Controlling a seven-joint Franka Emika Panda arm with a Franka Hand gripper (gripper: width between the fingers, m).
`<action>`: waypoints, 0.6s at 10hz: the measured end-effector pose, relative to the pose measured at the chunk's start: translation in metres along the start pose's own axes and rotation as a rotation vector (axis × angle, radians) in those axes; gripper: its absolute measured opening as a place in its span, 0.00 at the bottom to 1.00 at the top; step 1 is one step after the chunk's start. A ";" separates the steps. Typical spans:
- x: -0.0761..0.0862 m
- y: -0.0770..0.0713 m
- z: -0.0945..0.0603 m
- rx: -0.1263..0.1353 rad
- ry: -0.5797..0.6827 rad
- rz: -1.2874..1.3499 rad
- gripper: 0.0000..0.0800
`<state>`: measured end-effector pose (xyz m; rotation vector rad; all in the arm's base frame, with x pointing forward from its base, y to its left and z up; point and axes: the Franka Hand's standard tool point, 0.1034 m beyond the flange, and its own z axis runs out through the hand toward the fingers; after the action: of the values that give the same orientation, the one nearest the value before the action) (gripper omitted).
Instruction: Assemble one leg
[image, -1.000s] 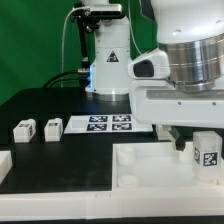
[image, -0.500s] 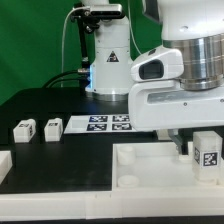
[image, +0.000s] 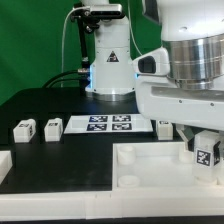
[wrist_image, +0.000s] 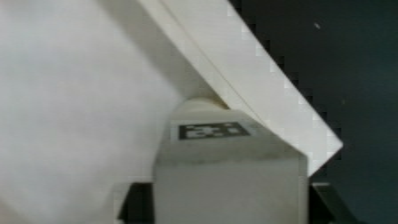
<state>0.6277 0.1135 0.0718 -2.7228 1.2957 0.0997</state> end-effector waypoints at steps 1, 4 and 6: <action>0.001 0.000 0.000 0.005 -0.003 0.153 0.37; 0.005 0.003 0.001 0.066 -0.051 0.703 0.37; 0.005 0.004 0.001 0.079 -0.070 0.832 0.37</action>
Offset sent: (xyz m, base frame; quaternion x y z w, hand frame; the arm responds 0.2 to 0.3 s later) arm 0.0138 -0.0078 -0.0009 0.1055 -0.0210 0.4469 0.8881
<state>0.6276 0.1076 0.0701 -1.9188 2.2400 0.2058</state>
